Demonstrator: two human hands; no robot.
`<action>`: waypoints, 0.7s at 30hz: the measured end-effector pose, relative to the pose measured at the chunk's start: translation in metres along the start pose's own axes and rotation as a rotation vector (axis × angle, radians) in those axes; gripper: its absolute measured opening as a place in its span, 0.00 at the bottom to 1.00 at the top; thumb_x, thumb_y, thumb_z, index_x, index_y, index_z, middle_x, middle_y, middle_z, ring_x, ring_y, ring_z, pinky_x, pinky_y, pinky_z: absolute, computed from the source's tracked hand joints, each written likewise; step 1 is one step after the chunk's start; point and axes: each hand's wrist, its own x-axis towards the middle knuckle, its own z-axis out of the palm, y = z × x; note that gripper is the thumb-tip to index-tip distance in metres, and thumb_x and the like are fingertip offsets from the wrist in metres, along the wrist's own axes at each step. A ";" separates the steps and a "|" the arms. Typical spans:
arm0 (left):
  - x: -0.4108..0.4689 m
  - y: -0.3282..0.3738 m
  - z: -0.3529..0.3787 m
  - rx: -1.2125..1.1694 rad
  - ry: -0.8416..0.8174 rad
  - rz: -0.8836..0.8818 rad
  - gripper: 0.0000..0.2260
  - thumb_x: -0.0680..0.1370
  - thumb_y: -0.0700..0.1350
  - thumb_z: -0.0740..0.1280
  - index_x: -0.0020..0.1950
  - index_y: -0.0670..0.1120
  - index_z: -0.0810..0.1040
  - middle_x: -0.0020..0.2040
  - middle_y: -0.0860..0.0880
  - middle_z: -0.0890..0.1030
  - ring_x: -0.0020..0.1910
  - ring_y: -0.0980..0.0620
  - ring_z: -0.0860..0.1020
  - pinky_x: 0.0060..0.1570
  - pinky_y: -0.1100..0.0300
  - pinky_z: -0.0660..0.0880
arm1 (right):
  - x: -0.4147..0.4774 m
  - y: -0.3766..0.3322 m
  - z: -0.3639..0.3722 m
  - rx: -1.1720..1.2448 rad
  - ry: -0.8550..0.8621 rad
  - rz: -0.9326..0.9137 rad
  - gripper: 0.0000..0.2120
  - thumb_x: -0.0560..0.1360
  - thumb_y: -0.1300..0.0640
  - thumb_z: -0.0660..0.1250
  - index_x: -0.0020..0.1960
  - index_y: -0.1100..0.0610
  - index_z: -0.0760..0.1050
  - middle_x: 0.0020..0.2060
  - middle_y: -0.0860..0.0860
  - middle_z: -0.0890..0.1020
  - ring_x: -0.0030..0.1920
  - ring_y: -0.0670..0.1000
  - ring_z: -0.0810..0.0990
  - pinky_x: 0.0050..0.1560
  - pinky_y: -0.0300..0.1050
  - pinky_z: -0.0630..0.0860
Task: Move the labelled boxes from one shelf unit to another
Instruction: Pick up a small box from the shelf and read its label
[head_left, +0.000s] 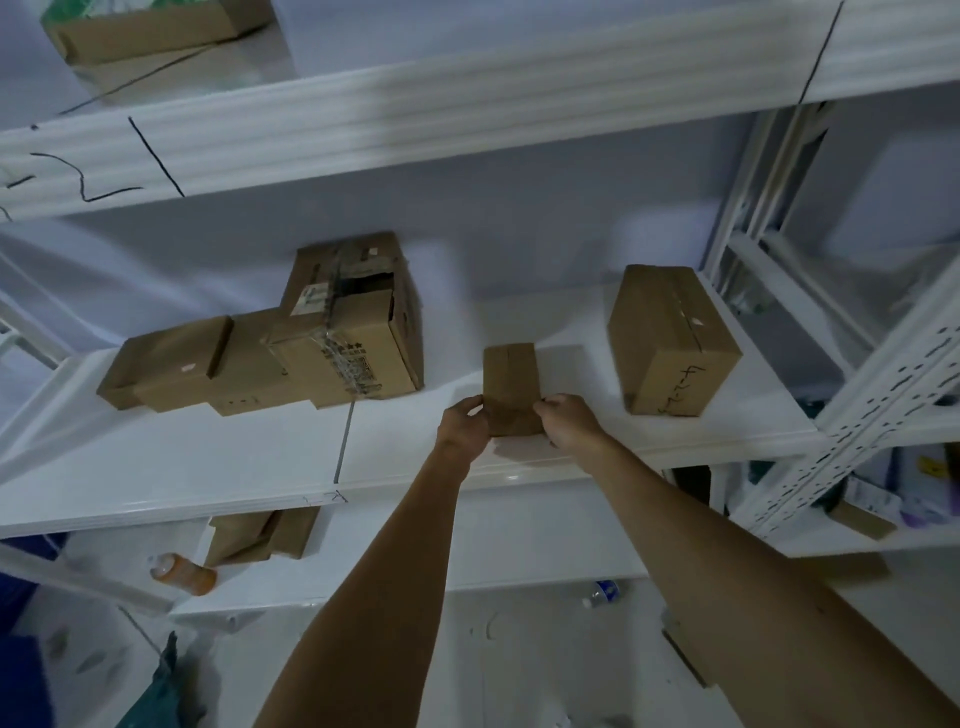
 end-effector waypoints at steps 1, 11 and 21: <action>-0.005 0.002 -0.001 -0.021 0.004 0.004 0.16 0.83 0.40 0.66 0.70 0.44 0.79 0.59 0.39 0.83 0.49 0.39 0.81 0.45 0.53 0.77 | -0.004 -0.003 0.000 0.000 0.012 0.005 0.12 0.82 0.52 0.61 0.55 0.57 0.80 0.46 0.58 0.82 0.48 0.60 0.82 0.53 0.54 0.78; -0.044 0.019 -0.016 -0.146 -0.059 0.032 0.17 0.83 0.39 0.67 0.72 0.43 0.79 0.57 0.40 0.82 0.45 0.42 0.79 0.36 0.59 0.74 | -0.054 -0.021 -0.006 0.069 0.156 0.030 0.17 0.78 0.46 0.64 0.58 0.56 0.80 0.54 0.58 0.85 0.54 0.62 0.85 0.62 0.60 0.79; -0.077 0.006 -0.041 -0.169 0.002 0.117 0.11 0.84 0.47 0.64 0.63 0.47 0.82 0.58 0.40 0.85 0.48 0.41 0.84 0.38 0.58 0.78 | -0.109 -0.038 0.011 0.229 0.218 0.032 0.09 0.79 0.53 0.64 0.55 0.56 0.77 0.51 0.56 0.83 0.53 0.61 0.86 0.52 0.51 0.79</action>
